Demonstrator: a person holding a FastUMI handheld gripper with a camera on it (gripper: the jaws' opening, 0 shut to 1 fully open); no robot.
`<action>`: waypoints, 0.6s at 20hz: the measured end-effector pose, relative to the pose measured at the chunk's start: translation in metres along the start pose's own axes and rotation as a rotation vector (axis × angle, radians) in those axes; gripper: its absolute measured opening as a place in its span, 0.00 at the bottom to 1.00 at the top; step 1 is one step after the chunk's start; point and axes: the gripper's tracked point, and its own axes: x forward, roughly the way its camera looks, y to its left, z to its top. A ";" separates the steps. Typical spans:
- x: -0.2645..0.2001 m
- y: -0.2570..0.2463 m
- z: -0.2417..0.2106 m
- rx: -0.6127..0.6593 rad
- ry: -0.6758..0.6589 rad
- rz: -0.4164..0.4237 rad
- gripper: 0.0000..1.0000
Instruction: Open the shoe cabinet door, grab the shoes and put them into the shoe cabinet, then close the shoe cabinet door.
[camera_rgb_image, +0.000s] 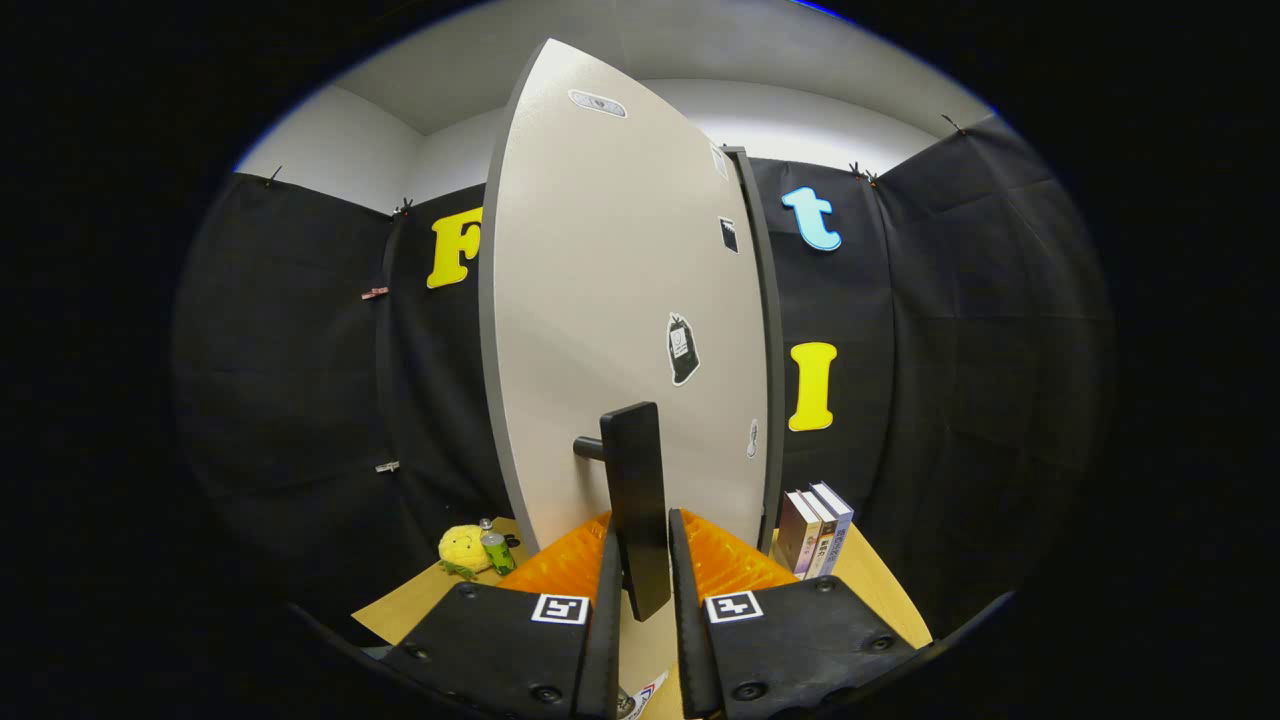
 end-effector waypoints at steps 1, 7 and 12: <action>-0.001 -0.002 0.000 0.003 -0.003 -0.006 0.28; -0.003 -0.014 0.001 0.015 -0.014 -0.041 0.27; -0.002 -0.023 0.004 0.029 -0.029 -0.084 0.27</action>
